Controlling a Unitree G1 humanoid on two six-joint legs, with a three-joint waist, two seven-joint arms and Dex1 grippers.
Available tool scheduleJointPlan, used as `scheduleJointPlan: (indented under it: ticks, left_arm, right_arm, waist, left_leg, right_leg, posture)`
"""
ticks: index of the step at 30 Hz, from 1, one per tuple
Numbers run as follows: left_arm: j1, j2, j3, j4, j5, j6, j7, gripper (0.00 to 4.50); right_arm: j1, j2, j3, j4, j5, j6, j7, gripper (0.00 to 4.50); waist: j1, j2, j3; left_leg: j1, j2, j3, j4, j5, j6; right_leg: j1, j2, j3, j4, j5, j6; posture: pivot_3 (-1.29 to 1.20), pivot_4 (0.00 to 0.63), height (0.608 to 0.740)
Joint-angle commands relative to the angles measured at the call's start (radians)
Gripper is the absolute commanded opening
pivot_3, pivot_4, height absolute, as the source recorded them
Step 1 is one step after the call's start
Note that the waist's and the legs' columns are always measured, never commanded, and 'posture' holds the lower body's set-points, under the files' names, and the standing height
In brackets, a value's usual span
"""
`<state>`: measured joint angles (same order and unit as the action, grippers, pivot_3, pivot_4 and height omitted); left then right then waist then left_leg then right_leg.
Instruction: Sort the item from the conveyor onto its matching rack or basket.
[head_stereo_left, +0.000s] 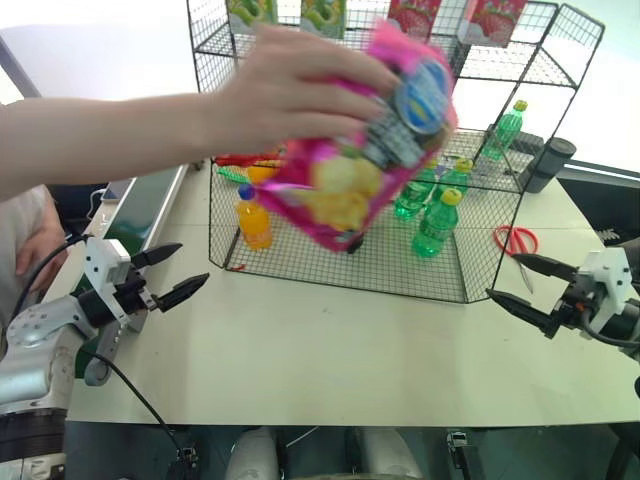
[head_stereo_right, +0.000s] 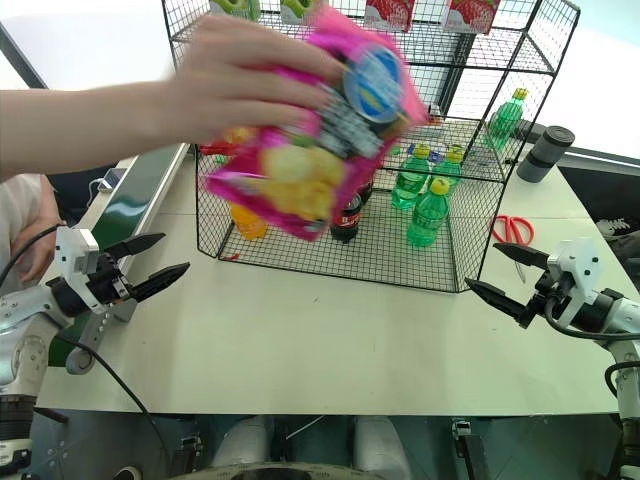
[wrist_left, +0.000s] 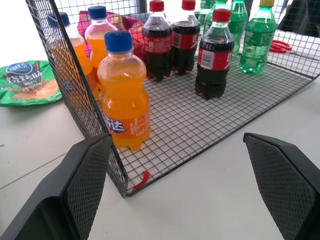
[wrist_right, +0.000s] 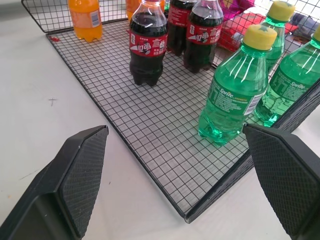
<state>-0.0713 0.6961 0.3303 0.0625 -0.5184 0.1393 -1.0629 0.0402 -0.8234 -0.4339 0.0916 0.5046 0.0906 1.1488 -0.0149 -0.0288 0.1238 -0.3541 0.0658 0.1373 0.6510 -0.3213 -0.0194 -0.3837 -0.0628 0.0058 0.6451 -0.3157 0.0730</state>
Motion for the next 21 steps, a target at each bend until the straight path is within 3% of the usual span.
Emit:
scheduleJointPlan:
  ticks: [1,21]
  left_arm:
    - [0.006,0.003,0.008,-0.046,-0.008,-0.014,-0.003,4.46]
    - [0.009,-0.038,0.003,-0.057,0.009,-0.011,0.061,4.46]
  right_arm:
    - [-0.002,0.001,-0.007,-0.012,0.006,-0.013,0.008,4.50]
    - [-0.040,0.016,0.034,-0.003,0.000,-0.015,0.009,4.50]
  waist:
    - [0.000,0.000,0.000]
    - [-0.001,0.000,0.000]
  left_leg:
    - [0.000,0.000,0.000,0.000,0.000,0.000]
    - [0.000,0.000,0.000,0.000,0.000,0.000]
  right_leg:
    - [0.000,0.000,0.000,0.000,0.000,0.000]
    - [0.000,0.000,0.000,0.000,0.000,0.000]
  posture:
    - [0.00,0.150,0.727]
    - [0.00,0.150,0.727]
